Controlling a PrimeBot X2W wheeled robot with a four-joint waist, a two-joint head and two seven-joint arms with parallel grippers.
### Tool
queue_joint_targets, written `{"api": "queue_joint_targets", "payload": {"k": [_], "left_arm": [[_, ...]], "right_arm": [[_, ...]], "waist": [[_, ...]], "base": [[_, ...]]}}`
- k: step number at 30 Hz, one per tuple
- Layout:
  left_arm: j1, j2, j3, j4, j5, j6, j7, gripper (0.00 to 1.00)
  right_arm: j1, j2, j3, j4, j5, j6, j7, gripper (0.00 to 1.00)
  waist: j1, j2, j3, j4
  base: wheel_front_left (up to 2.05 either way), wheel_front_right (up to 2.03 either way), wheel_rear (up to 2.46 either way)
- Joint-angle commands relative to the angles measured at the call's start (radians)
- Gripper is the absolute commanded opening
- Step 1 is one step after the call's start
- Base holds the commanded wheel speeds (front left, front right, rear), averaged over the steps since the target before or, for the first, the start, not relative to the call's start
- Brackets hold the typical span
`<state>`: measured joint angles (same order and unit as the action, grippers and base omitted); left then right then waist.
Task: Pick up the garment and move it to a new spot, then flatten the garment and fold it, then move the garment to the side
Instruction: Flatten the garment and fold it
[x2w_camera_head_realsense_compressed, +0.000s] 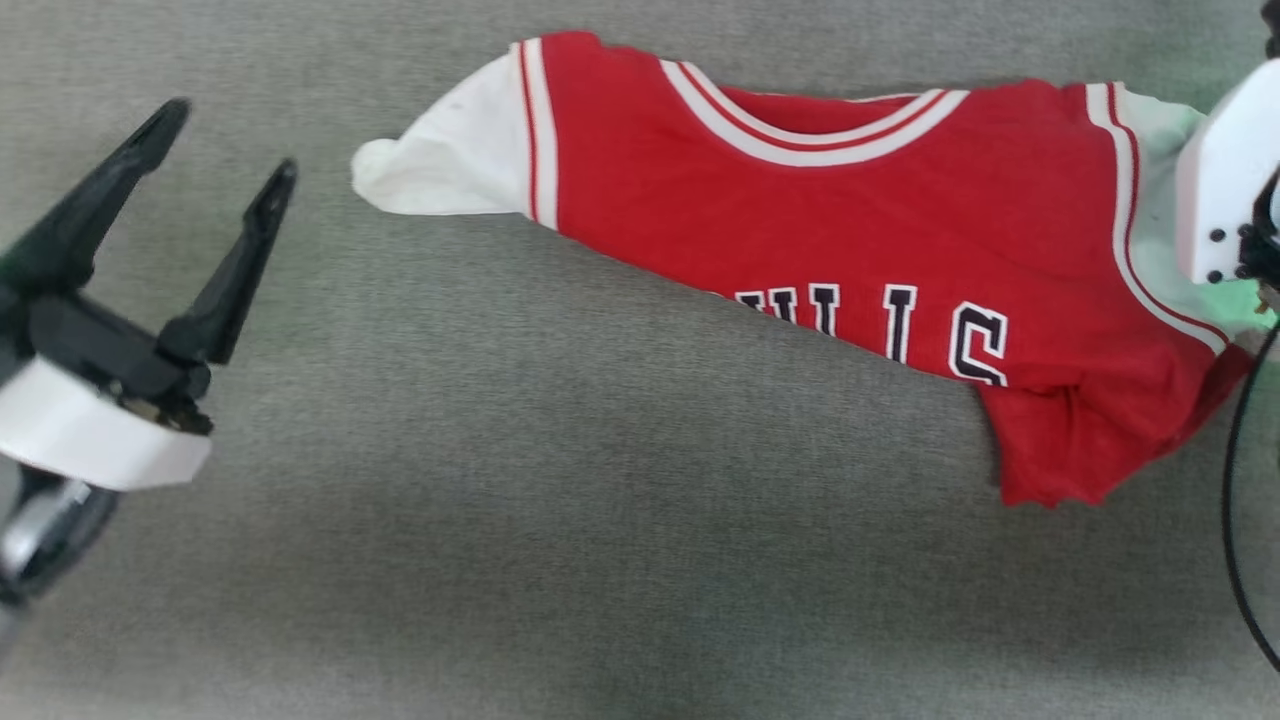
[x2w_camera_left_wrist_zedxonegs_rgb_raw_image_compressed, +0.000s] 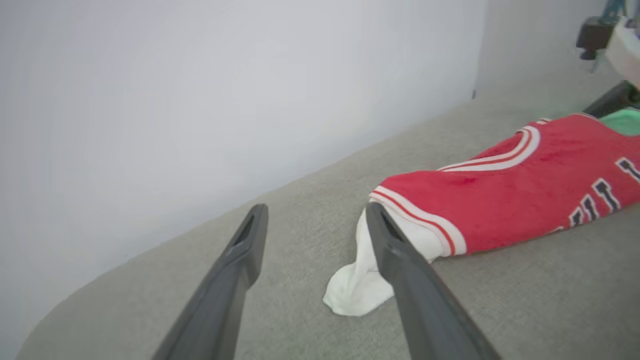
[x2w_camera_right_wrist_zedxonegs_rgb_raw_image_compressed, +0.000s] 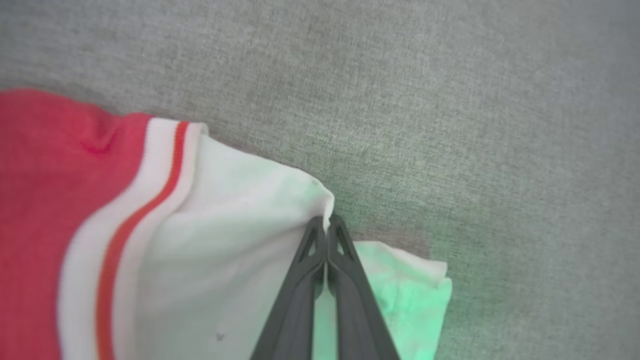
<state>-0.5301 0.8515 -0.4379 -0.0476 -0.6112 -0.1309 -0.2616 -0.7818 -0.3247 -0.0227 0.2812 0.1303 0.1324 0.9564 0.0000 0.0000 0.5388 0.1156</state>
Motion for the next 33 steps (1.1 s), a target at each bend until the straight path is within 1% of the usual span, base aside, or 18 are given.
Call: {"api": "queue_joint_targets", "payload": {"k": [1, 3, 4, 5, 8, 12, 15, 16, 19, 22, 23, 25, 26, 27, 28, 29, 30, 33], "left_arm": [[-0.049, 0.039, -0.06, 0.0, -0.031, 0.001, -0.005, 1.0], [-0.161, 0.125, -0.212, 0.018, -0.088, 0.002, 0.004, 1.0], [-0.226, 0.157, -0.289, 0.029, -0.12, 0.002, 0.023, 1.0], [-0.285, 0.173, -0.363, 0.042, -0.152, 0.002, 0.048, 1.0], [-0.477, 0.191, -0.559, 0.09, -0.256, 0.002, 0.132, 1.0], [-0.688, 0.16, -0.772, 0.171, -0.385, 0.002, 0.228, 1.0], [-0.776, 0.139, -0.831, 0.2, -0.498, 0.002, 0.317, 1.0], [-0.776, 0.139, -0.831, 0.2, -0.498, 0.002, 0.317, 1.0], [-0.817, 0.134, -0.843, 0.2, -0.548, 0.002, 0.426, 1.0], [-0.797, 0.133, -0.844, 0.185, -0.592, 0.002, 0.543, 1.0], [-0.794, 0.135, -0.844, 0.18, -0.602, 0.002, 0.582, 0.97], [-0.786, 0.136, -0.851, 0.174, -0.617, 0.002, 0.638, 0.86], [-0.79, 0.134, -0.852, 0.173, -0.617, 0.002, 0.646, 0.72], [-0.792, 0.132, -0.852, 0.172, -0.616, 0.002, 0.649, 0.53], [-0.792, 0.129, -0.852, 0.175, -0.619, 0.002, 0.651, 0.46], [-0.785, 0.126, -0.853, 0.173, -0.619, 0.002, 0.663, 0.2], [-0.781, 0.126, -0.854, 0.173, -0.615, 0.002, 0.669, 0.0], [-0.781, 0.128, -0.853, 0.175, -0.615, 0.002, 0.648, 0.0]], "right_arm": [[0.031, 0.003, 0.005, 0.029, -0.016, -0.003, 0.022, 0.0], [0.02, 0.016, 0.008, 0.017, -0.017, -0.003, 0.019, 0.0], [0.013, 0.025, 0.01, 0.009, -0.018, -0.003, 0.017, 0.0], [0.007, 0.034, 0.014, 0.003, -0.021, -0.003, 0.015, 0.0], [-0.004, 0.049, 0.028, -0.011, -0.029, -0.003, 0.018, 0.0], [-0.012, 0.059, 0.045, -0.029, -0.032, -0.003, 0.03, 0.0], [-0.022, 0.068, 0.053, -0.04, -0.038, -0.003, 0.042, 0.0], [-0.022, 0.068, 0.053, -0.04, -0.038, -0.003, 0.042, 0.0], [-0.032, 0.075, 0.059, -0.047, -0.043, -0.003, 0.047, 0.0], [-0.041, 0.085, 0.067, -0.045, -0.047, -0.003, 0.045, 0.0], [-0.046, 0.087, 0.07, -0.042, -0.048, -0.003, 0.044, 0.0], [-0.055, 0.093, 0.074, -0.039, -0.05, -0.003, 0.042, 0.0], [-0.059, 0.094, 0.076, -0.037, -0.05, -0.003, 0.04, 0.0], [-0.062, 0.096, 0.076, -0.035, -0.051, -0.003, 0.038, 0.0], [-0.064, 0.098, 0.077, -0.034, -0.051, -0.002, 0.035, 0.0], [-0.066, 0.1, 0.078, -0.033, -0.052, -0.002, 0.034, 0.0], [-0.067, 0.101, 0.079, -0.031, -0.052, -0.002, 0.03, 0.0], [-0.076, 0.106, 0.075, -0.034, -0.055, -0.002, 0.006, 0.0]], "waist": [[0.0, 0.0, 0.012, -0.014], [0.0, 0.0, 0.023, -0.025], [0.0, 0.0, 0.031, -0.031], [0.0, 0.0, 0.038, -0.038], [0.0, 0.0, 0.058, -0.052], [0.0, 0.0, 0.085, -0.065], [0.0, 0.0, 0.105, -0.075], [0.0, 0.0, 0.105, -0.075], [0.0, 0.0, 0.12, -0.082], [0.0, 0.0, 0.131, -0.087], [0.0, 0.0, 0.134, -0.089], [0.0, 0.0, 0.139, -0.092], [0.0, 0.0, 0.141, -0.093], [0.0, 0.0, 0.142, -0.094], [0.0, 0.0, 0.144, -0.095], [0.0, 0.0, 0.144, -0.096], [0.0, 0.0, 0.144, -0.098], [0.0, 0.0, 0.141, -0.102]], "base": [[0.0, 0.0, 0.0], [0.0, 0.0, 0.0], [0.0, 0.0, 0.0], [0.0, 0.0, 0.0], [0.0, 0.0, 0.0], [0.0, 0.0, 0.0], [0.0, 0.0, 0.0], [0.0, 0.0, 0.0], [0.0, 0.0, 0.0], [0.0, 0.0, 0.0], [0.0, 0.0, 0.0], [0.0, 0.0, 0.0], [0.0, 0.0, 0.0], [0.0, 0.0, 0.0], [0.0, 0.0, 0.0], [0.0, 0.0, 0.0], [0.0, 0.0, 0.0], [0.0, 0.0, 0.0]]}}
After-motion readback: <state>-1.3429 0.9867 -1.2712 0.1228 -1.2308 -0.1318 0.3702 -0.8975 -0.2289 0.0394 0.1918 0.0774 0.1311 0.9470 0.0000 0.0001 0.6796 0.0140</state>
